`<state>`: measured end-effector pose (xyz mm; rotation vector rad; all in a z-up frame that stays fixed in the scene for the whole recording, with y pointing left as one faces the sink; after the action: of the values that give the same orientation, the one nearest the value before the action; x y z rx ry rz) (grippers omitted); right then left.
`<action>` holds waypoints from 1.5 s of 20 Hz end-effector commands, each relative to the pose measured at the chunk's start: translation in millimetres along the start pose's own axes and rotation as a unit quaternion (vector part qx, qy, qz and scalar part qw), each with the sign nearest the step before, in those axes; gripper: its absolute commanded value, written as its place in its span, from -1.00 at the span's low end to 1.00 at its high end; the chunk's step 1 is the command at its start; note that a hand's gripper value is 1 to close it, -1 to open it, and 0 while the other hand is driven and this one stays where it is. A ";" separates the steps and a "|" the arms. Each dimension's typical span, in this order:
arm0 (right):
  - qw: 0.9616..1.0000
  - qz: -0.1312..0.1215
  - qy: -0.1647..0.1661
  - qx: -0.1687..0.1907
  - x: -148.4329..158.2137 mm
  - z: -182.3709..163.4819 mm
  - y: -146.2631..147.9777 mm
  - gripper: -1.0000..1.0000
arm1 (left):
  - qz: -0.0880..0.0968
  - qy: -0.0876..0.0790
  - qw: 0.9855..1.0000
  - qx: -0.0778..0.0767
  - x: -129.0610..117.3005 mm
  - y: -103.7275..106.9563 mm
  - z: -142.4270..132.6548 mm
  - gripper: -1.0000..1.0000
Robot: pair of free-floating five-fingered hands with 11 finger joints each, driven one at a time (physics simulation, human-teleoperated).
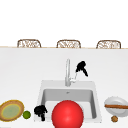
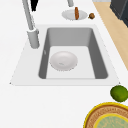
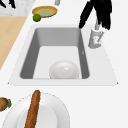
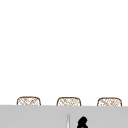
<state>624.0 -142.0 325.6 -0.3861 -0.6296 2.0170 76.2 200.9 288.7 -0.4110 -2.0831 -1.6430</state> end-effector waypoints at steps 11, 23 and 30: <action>0.999 -0.029 0.020 0.004 8.2 17.7 28.5 -1.00 | 0.000 0.000 1.000 0.000 0.0 0.0 0.0 0.00; 0.998 -0.038 0.040 0.005 -1.0 43.5 62.8 -1.00 | 0.000 0.000 1.000 0.000 0.0 0.0 0.0 0.00; 0.995 -0.055 0.079 0.016 -0.8 51.5 74.7 -1.00 | 0.000 0.000 1.000 0.000 0.0 0.0 0.0 0.00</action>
<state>550.6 -185.5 324.7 -0.4682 -0.5311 1.9702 76.2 200.9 288.7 -0.4110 -2.0831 -1.6430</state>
